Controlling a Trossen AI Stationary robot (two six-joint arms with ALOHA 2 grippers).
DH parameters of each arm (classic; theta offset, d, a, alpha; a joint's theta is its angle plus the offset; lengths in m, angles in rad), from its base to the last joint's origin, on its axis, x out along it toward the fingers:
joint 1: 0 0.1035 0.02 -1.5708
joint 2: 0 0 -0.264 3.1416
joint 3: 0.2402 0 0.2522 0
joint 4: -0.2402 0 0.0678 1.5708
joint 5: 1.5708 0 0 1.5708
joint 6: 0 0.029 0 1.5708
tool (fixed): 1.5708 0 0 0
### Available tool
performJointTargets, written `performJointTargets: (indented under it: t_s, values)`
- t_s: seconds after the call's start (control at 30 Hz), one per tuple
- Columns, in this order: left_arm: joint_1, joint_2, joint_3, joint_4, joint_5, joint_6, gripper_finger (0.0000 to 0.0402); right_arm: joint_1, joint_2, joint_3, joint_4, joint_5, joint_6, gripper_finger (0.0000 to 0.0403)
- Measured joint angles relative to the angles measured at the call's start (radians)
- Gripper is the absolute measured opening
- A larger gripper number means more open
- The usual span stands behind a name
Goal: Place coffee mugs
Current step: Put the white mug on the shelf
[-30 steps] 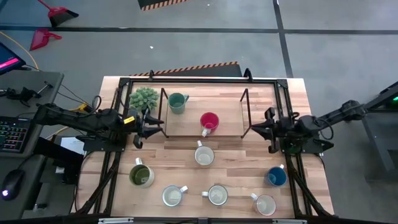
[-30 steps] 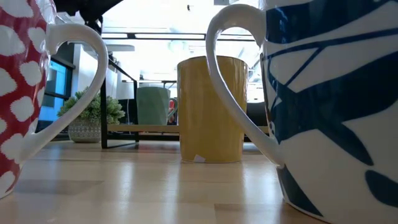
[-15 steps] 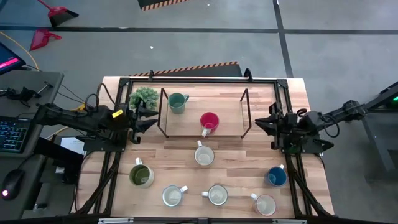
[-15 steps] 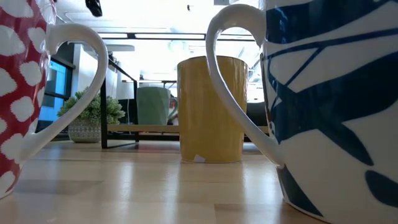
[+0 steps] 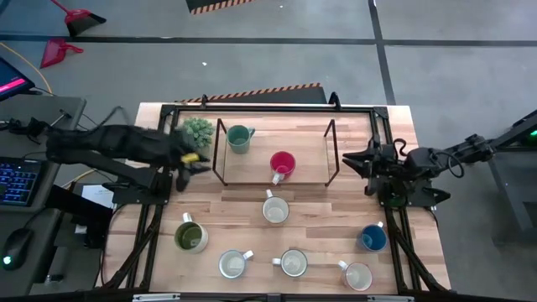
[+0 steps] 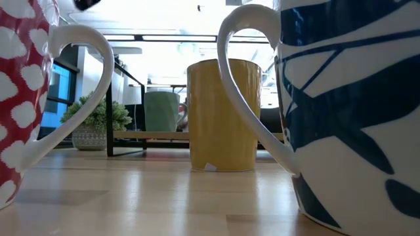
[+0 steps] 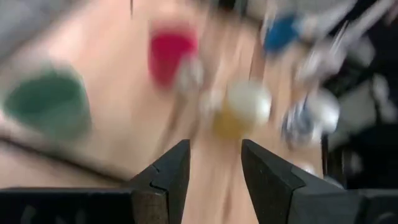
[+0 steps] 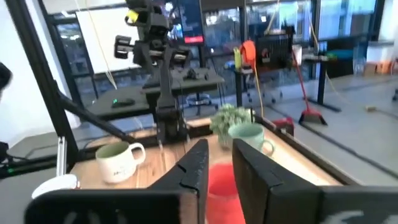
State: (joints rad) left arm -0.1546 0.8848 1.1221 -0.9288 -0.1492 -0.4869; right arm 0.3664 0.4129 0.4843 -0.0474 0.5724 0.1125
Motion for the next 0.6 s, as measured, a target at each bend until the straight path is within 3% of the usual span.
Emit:
performJointTargets:
  t_s: [0.13,0.3,0.6]
  values:
    - [-0.015,0.124,0.019,-0.157,0.143,-0.099,0.0132,0.000,0.000,0.000,-0.037,0.000,0.020,0.0085]
    - [-0.067,0.229,0.021,-0.128,0.278,-0.147,0.0132,0.000,0.000,0.000,-0.048,0.000,0.019,0.0100]
    - [-0.232,0.336,0.021,-0.135,0.301,-0.398,0.0132,0.000,0.000,0.000,-0.102,0.025,0.019,0.0103]
